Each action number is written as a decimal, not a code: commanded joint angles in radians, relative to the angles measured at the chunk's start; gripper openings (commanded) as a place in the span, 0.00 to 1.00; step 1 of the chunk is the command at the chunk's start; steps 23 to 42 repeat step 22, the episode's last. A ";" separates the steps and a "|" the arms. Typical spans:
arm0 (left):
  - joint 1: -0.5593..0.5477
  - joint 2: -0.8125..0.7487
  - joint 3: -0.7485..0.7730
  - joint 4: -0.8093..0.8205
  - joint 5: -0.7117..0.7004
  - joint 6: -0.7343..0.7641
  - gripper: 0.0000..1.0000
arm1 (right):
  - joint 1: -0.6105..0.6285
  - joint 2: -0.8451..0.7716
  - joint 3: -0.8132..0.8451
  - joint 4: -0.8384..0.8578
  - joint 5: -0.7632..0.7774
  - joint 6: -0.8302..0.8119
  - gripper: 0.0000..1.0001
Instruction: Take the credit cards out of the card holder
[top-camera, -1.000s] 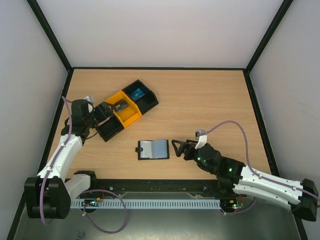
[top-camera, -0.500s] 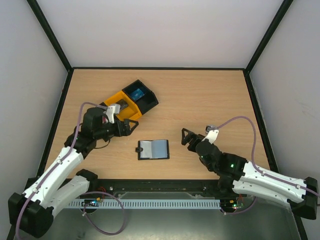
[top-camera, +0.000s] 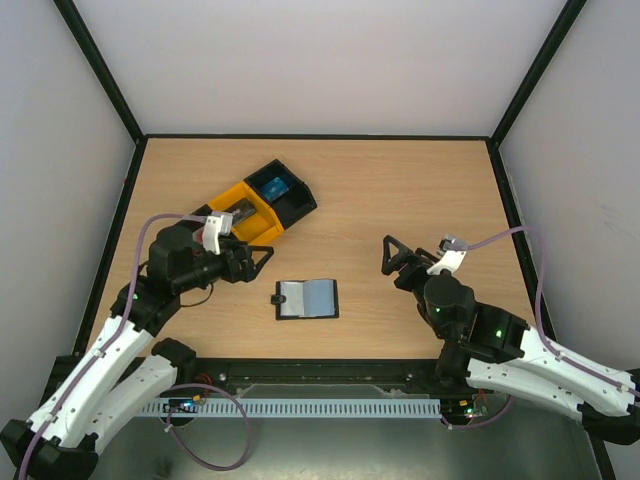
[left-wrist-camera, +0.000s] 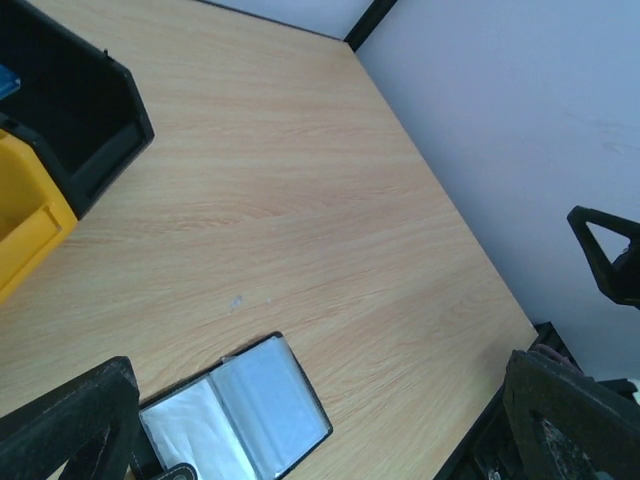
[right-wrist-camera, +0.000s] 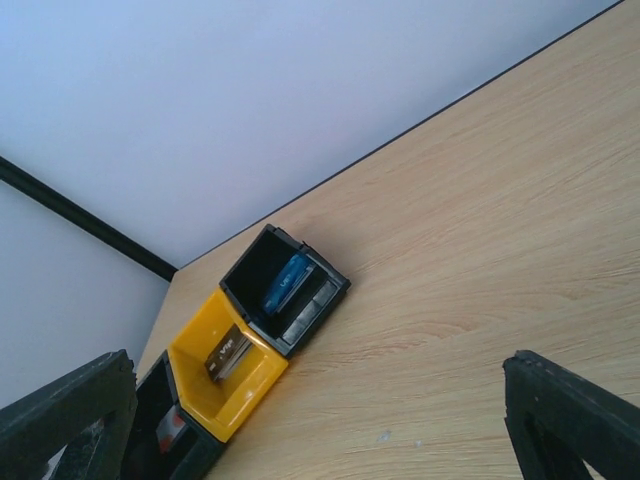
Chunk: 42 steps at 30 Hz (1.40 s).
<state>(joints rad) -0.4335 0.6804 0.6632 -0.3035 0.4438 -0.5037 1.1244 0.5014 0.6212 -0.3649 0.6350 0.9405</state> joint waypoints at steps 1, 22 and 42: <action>-0.004 -0.023 0.041 -0.015 -0.018 0.010 1.00 | 0.000 -0.011 0.035 -0.053 0.042 -0.027 0.97; -0.004 -0.064 0.027 0.011 -0.160 -0.033 1.00 | 0.000 -0.029 -0.021 0.023 -0.086 -0.031 0.98; -0.004 -0.064 0.027 0.011 -0.160 -0.033 1.00 | 0.000 -0.029 -0.021 0.023 -0.086 -0.031 0.98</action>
